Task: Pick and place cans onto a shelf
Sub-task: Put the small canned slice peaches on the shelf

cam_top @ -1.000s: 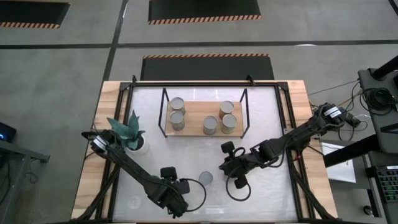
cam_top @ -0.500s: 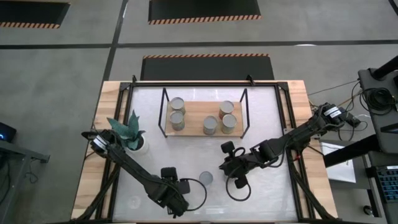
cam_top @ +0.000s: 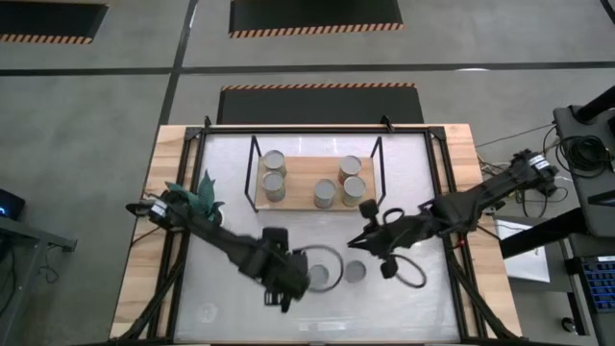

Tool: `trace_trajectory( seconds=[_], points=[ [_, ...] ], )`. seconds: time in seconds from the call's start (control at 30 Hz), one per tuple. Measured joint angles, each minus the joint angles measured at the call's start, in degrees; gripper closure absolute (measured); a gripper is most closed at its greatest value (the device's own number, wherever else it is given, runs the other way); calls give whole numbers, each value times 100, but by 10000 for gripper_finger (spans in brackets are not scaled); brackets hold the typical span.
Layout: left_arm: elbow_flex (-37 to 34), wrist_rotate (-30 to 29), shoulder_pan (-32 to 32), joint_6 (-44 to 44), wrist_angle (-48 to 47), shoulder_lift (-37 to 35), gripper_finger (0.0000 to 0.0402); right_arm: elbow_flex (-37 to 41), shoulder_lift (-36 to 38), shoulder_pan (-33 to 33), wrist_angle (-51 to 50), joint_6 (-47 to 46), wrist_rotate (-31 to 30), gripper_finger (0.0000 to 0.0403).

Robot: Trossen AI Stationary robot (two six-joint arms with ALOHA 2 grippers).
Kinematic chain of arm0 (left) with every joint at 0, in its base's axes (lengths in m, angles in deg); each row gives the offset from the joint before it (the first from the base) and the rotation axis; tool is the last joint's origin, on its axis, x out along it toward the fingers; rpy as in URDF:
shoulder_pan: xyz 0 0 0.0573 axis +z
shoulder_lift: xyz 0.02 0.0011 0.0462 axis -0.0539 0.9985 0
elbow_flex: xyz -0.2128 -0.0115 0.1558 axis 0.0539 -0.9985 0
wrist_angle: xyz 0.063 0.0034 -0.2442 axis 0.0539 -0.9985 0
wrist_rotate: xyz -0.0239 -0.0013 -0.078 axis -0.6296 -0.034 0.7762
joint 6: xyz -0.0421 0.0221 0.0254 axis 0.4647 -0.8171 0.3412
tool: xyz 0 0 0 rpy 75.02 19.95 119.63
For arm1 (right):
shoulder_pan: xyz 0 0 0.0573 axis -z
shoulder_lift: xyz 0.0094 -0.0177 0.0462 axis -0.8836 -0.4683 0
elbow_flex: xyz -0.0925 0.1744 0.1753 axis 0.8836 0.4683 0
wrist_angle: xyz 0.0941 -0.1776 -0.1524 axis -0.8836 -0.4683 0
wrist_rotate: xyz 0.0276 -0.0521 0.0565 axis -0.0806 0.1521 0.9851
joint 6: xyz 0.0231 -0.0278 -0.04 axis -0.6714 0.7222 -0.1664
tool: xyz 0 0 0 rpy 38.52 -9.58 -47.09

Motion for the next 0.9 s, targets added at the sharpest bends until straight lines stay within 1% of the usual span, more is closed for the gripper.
trace_trajectory(
  seconds=[0.1, 0.23, 0.33, 0.43, 0.6, 0.9],
  points=[
    [557, -6, 332, -438, -325, 0, 127, 91, 290, -2, 64, 88, 8, 390],
    [1160, -7, 810, -952, -620, -2, 127, 446, 605, -4, 259, 172, 13, 390],
    [1498, -43, 1182, -1354, -836, -2, 127, 654, 840, -2, 335, 263, 10, 390],
    [1722, -237, 1570, -1721, -906, -7, 127, 759, 1107, -2, 372, 222, 9, 390],
    [1818, -317, 2266, -2355, -955, -7, 127, 860, 1348, -2, 403, 122, 13, 390],
    [1746, -310, 3521, -3451, -734, -7, 127, 913, 1352, -2, 389, 199, 15, 390]
  ],
)
